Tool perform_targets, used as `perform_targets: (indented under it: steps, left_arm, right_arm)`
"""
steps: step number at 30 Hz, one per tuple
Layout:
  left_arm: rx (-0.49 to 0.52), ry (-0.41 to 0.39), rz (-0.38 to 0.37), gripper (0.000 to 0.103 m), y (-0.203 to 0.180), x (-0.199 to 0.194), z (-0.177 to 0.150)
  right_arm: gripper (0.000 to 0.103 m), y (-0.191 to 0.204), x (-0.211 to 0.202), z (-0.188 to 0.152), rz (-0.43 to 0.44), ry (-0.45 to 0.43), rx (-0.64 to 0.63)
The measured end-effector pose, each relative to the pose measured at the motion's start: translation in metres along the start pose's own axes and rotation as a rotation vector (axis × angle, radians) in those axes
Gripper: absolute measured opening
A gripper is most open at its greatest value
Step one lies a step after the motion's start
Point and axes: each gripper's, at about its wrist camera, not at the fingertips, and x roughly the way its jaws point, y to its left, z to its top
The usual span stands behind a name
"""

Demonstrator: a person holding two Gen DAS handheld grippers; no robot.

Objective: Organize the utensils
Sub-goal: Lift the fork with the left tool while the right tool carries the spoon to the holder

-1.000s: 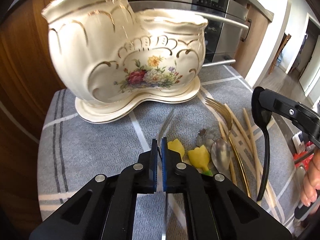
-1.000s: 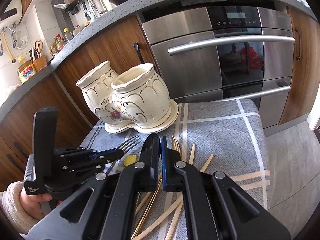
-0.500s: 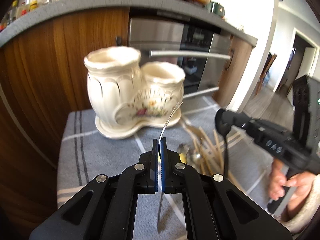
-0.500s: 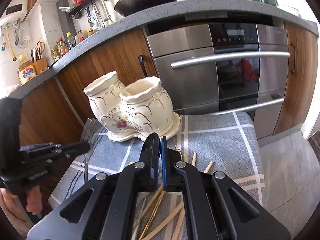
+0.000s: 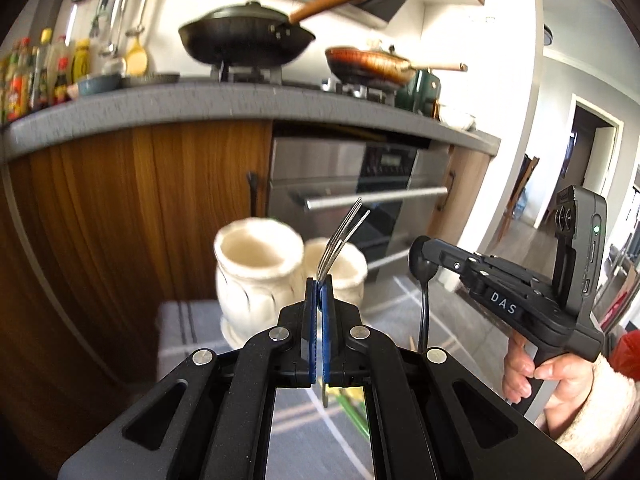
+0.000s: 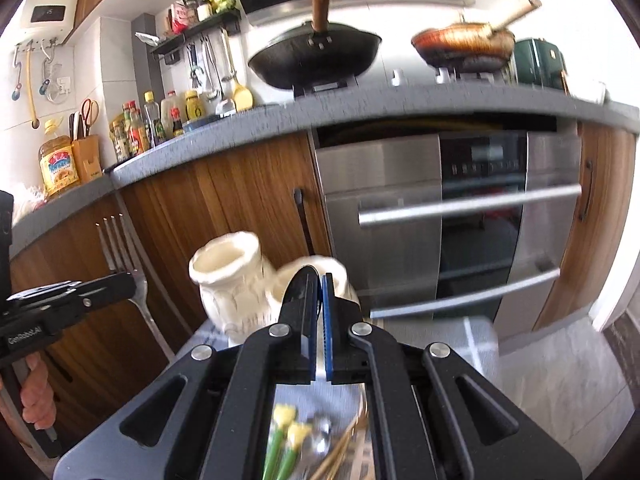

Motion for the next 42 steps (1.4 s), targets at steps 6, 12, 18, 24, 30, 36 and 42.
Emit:
perform_targets:
  steps: [6, 12, 18, 24, 30, 36, 42]
  left_arm:
    - [0.011, -0.076, 0.034, 0.003, 0.009, -0.007, 0.047]
    - [0.021, -0.149, 0.100, 0.003, 0.018, -0.002, 0.089]
    - [0.032, -0.128, 0.172, 0.003, 0.026, 0.033, 0.100]
    - [0.007, -0.035, 0.184, 0.003, 0.040, 0.073, 0.074]
    - [-0.008, 0.035, 0.184, 0.003, 0.048, 0.097, 0.053]
    - [-0.033, 0.068, 0.158, 0.003, 0.055, 0.108, 0.043]
    - [-0.021, 0.091, 0.151, 0.003, 0.052, 0.115, 0.037]
  right_arm:
    - [0.002, 0.004, 0.017, 0.036, -0.040, -0.064, -0.012]
    - [0.002, -0.003, 0.046, 0.058, -0.120, -0.110, 0.015]
    - [0.002, -0.004, 0.079, 0.056, -0.193, -0.126, -0.013]
    - [0.002, 0.000, 0.109, 0.028, -0.215, -0.083, -0.085]
    - [0.002, -0.002, 0.115, 0.013, -0.148, -0.034, -0.096]
    - [0.002, -0.002, 0.121, 0.002, -0.039, 0.027, -0.096]
    - [0.002, -0.004, 0.119, -0.005, -0.007, 0.053, -0.072]
